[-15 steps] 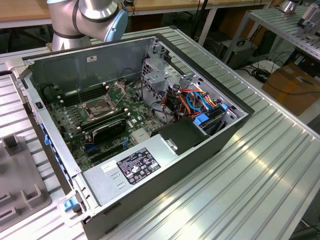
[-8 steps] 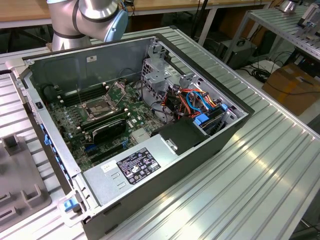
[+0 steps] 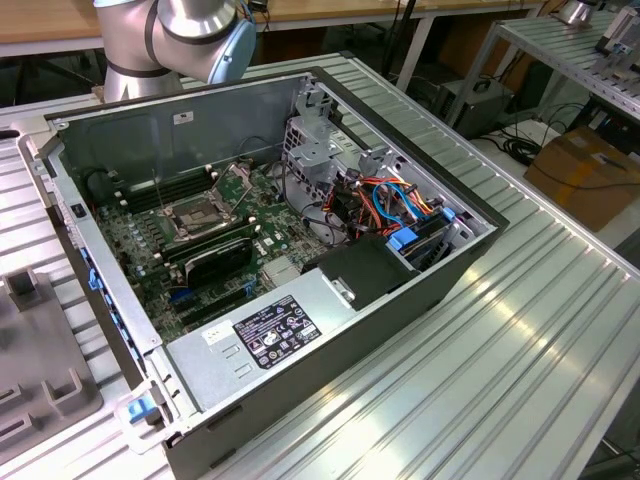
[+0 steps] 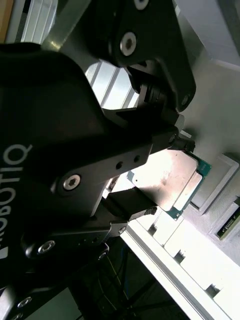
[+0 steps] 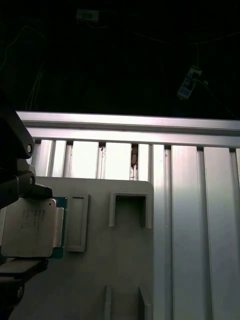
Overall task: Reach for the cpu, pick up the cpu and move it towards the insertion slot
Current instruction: 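Pick up the cpu and move it towards the insertion slot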
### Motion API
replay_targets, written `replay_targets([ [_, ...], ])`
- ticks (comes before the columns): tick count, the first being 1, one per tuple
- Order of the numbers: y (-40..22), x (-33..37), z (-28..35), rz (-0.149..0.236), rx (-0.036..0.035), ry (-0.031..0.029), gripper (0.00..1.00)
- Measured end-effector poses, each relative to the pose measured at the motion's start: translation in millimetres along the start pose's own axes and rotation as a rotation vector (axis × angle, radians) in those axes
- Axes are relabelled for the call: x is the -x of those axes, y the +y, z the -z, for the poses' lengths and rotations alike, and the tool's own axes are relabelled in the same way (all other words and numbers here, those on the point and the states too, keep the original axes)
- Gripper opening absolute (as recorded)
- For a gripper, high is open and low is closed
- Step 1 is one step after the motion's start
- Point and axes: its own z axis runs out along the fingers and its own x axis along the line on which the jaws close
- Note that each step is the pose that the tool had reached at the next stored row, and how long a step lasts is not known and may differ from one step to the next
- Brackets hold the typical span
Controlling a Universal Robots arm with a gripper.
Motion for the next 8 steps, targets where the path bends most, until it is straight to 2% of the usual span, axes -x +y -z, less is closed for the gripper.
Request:
replay_targets([
  [8,0.0,0.0,4.3,0.0,-0.0001,0.0001,0.55],
])
